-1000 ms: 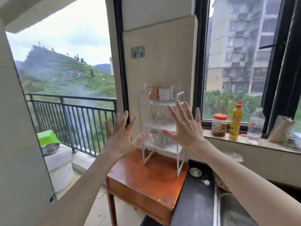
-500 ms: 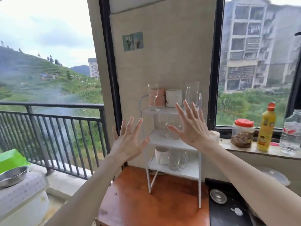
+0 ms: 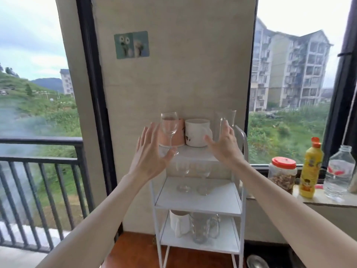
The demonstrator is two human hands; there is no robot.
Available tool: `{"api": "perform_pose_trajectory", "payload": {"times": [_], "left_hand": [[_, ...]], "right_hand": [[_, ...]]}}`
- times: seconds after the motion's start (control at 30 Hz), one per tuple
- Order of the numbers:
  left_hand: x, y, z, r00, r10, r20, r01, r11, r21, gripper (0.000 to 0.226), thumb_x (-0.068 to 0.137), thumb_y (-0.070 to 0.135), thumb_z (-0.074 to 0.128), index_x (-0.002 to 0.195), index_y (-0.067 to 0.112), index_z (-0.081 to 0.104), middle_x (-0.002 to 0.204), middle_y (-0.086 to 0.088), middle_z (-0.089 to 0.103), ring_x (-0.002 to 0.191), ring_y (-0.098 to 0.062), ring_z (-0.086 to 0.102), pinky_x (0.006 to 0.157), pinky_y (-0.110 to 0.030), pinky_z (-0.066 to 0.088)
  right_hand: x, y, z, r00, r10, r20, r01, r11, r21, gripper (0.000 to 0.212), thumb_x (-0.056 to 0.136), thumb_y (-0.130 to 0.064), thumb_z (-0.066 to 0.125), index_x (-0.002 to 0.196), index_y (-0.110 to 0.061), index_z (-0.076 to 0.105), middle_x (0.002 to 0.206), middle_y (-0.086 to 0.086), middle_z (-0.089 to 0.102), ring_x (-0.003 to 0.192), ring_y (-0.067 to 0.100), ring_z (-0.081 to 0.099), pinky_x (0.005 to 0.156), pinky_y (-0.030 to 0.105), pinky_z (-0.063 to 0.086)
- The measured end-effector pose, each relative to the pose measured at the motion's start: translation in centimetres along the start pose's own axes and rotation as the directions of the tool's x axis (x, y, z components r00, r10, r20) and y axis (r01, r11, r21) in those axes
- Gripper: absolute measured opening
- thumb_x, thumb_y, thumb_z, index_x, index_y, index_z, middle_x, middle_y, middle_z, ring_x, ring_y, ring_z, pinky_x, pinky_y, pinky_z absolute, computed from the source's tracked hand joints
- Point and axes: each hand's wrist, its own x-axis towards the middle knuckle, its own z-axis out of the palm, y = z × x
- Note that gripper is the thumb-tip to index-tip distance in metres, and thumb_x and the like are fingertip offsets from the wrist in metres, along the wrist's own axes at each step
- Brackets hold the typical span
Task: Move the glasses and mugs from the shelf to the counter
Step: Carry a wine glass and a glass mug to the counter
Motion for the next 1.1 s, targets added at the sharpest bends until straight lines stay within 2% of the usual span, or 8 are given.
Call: {"api": "perform_pose_trajectory", "payload": {"times": [0.13,0.23,0.33,0.5,0.63,0.77,0.9,1.1], "left_hand": [[3.7,0.1,1.5,0.996,-0.067,-0.058,0.052,0.973,-0.226,0.083,0.085,0.044,0.06,0.148,0.025,0.009,0.155,-0.001,0.019,0.141,-0.018,0.024,0.109,-0.031,0.024],[6.0,0.2,2.4,0.991,-0.109,-0.076,0.086,0.961,-0.262,0.085,0.084,0.044,0.06,0.148,0.023,0.009,0.153,-0.004,0.024,0.139,-0.017,0.027,0.102,-0.027,0.026],[7.7,0.4,3.3,0.98,-0.181,-0.085,0.147,0.94,-0.307,0.087,0.083,0.045,0.062,0.148,0.021,0.009,0.151,-0.005,0.029,0.134,-0.019,0.034,0.095,-0.028,0.03],[9.0,1.1,3.9,0.935,-0.354,-0.029,0.303,0.837,-0.456,0.093,0.077,0.041,0.068,0.147,0.016,0.011,0.118,0.01,0.058,0.109,-0.018,0.059,0.09,-0.04,0.049],[9.1,0.7,4.0,0.905,-0.425,-0.03,0.35,0.781,-0.518,0.061,0.073,0.038,0.073,0.12,0.022,0.038,0.11,0.006,0.061,0.097,-0.017,0.063,0.082,-0.039,0.053],[8.9,0.6,3.6,0.91,-0.414,-0.033,0.319,0.747,-0.584,0.054,0.072,0.035,0.074,0.112,0.023,0.04,0.099,0.007,0.063,0.095,-0.021,0.065,0.084,-0.045,0.054],[8.5,0.7,2.4,0.938,-0.343,-0.051,0.25,0.771,-0.585,0.054,0.072,0.038,0.073,0.111,0.027,0.038,0.091,0.017,0.063,0.088,-0.01,0.065,0.082,-0.043,0.054],[6.9,1.5,1.1,0.948,-0.315,-0.052,0.216,0.751,-0.625,0.054,0.073,0.036,0.073,0.113,0.028,0.038,0.094,0.007,0.066,0.09,-0.016,0.065,0.081,-0.041,0.053]], "right_hand": [[3.1,0.4,0.7,0.994,0.088,-0.07,-0.082,0.993,0.08,0.07,0.091,-0.031,0.051,0.145,-0.005,0.015,0.152,0.014,0.025,0.138,0.028,0.025,0.109,0.037,0.025],[4.8,0.6,1.4,0.974,0.171,-0.152,-0.149,0.978,0.148,0.047,0.091,-0.027,0.049,0.128,0.0,0.037,0.131,0.017,0.048,0.118,0.032,0.047,0.086,0.035,0.038],[6.3,0.6,1.7,0.949,0.249,-0.195,-0.201,0.951,0.236,0.032,0.092,-0.026,0.046,0.112,-0.001,0.046,0.113,0.017,0.058,0.093,0.028,0.05,0.074,0.031,0.033],[7.6,1.0,1.8,0.933,0.31,-0.183,-0.253,0.927,0.276,0.031,0.095,-0.024,0.035,0.098,-0.002,0.055,0.097,0.014,0.058,0.088,0.029,0.049,0.073,0.032,0.033],[7.6,1.0,2.2,0.93,0.32,-0.18,-0.244,0.905,0.349,0.031,0.097,-0.021,0.032,0.111,0.0,0.049,0.09,0.006,0.047,0.084,0.023,0.043,0.071,0.029,0.029],[7.1,0.9,2.3,0.929,0.313,-0.198,-0.216,0.892,0.397,0.028,0.098,-0.019,0.03,0.11,-0.002,0.048,0.08,0.0,0.045,0.081,0.021,0.044,0.07,0.03,0.029],[6.2,0.8,2.0,0.935,0.285,-0.213,-0.181,0.897,0.404,0.024,0.098,-0.02,0.029,0.104,-0.005,0.048,0.073,-0.006,0.044,0.068,0.01,0.043,0.069,0.031,0.03],[3.7,0.1,1.2,0.942,0.257,-0.216,-0.158,0.907,0.391,0.024,0.099,-0.021,0.029,0.101,-0.006,0.047,0.078,0.001,0.048,0.081,0.023,0.048,0.071,0.035,0.038]]}}
